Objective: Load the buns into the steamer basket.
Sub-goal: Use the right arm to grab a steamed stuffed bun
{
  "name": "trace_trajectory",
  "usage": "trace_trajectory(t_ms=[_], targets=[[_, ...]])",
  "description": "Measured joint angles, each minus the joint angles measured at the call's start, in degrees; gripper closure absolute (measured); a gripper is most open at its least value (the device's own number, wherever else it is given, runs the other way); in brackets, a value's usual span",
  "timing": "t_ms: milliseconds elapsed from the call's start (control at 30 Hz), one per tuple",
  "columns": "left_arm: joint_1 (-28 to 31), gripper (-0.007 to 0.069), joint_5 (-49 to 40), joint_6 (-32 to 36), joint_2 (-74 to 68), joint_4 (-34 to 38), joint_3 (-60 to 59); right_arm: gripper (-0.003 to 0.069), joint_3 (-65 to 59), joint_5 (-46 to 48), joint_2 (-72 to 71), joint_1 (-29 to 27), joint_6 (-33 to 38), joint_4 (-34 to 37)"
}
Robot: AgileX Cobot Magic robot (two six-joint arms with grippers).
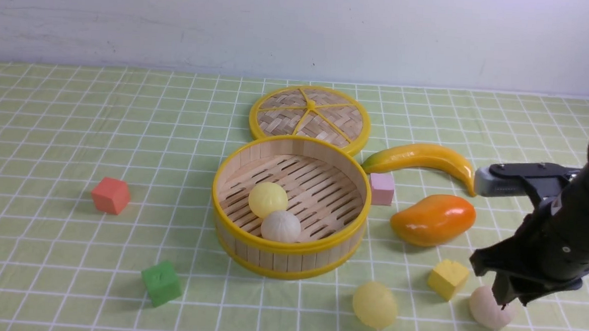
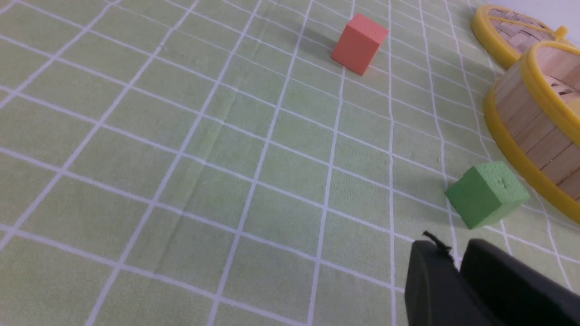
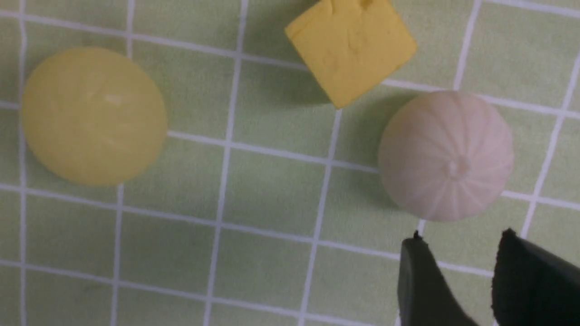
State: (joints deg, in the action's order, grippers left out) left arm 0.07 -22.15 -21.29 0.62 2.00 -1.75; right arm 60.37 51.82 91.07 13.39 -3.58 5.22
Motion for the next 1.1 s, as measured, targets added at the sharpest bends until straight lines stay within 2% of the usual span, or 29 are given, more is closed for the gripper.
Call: trace_trajectory(t_ms=[400,800,900,1033,1100], targets=[[0.0,0.0515,0.05,0.02,0.0,0.0,0.0,0.042,2.59,-1.54,7.25,0.3,-1.83,-5.7],[0.0,0.0503,0.05,0.02,0.0,0.0,0.0,0.0426,2.72,-1.61,10.35,0.3,-0.5,-5.22],[0.0,0.0501,0.05,0.02,0.0,0.0,0.0,0.0485,2.91,-1.4,10.35,0.3,1.46,-4.14],[0.0,0.0496,0.05,0.02,0.0,0.0,0.0,0.0643,3.04,-1.21,10.35,0.3,1.89,-3.53],[0.0,0.0495,0.05,0.02,0.0,0.0,0.0,0.0657,3.1,-1.1,10.35,0.3,2.01,-3.38]])
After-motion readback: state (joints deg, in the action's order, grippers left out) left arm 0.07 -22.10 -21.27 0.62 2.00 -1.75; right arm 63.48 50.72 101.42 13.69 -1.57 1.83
